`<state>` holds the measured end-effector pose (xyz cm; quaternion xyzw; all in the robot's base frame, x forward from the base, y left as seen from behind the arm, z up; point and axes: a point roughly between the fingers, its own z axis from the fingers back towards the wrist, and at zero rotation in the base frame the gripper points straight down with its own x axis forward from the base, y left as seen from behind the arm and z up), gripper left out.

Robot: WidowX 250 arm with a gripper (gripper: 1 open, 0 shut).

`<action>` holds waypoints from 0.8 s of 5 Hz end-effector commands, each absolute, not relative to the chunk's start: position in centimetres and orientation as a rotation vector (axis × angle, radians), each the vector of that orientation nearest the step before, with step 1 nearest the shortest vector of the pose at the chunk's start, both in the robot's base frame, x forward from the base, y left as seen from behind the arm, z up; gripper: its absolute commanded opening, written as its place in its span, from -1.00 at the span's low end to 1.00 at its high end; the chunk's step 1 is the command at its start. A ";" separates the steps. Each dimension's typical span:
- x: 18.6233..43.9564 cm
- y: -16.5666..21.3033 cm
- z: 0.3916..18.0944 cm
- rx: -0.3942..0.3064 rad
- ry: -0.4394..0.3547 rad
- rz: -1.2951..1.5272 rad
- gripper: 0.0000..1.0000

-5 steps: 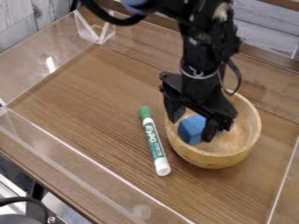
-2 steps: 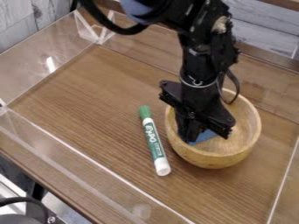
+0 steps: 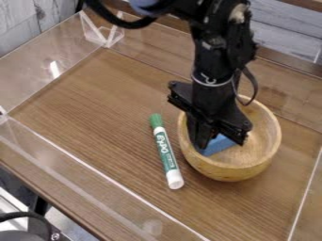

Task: Remove the blue block from inside the brown bowl and put it on the table

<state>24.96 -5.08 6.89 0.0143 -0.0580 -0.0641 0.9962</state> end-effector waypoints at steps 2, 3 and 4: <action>25.8 -4.2 12.6 0.025 -0.196 -0.072 -1.00; 25.7 -3.3 15.4 0.028 -0.207 -0.044 -1.00; 25.9 -3.7 13.6 0.033 -0.219 -0.054 1.00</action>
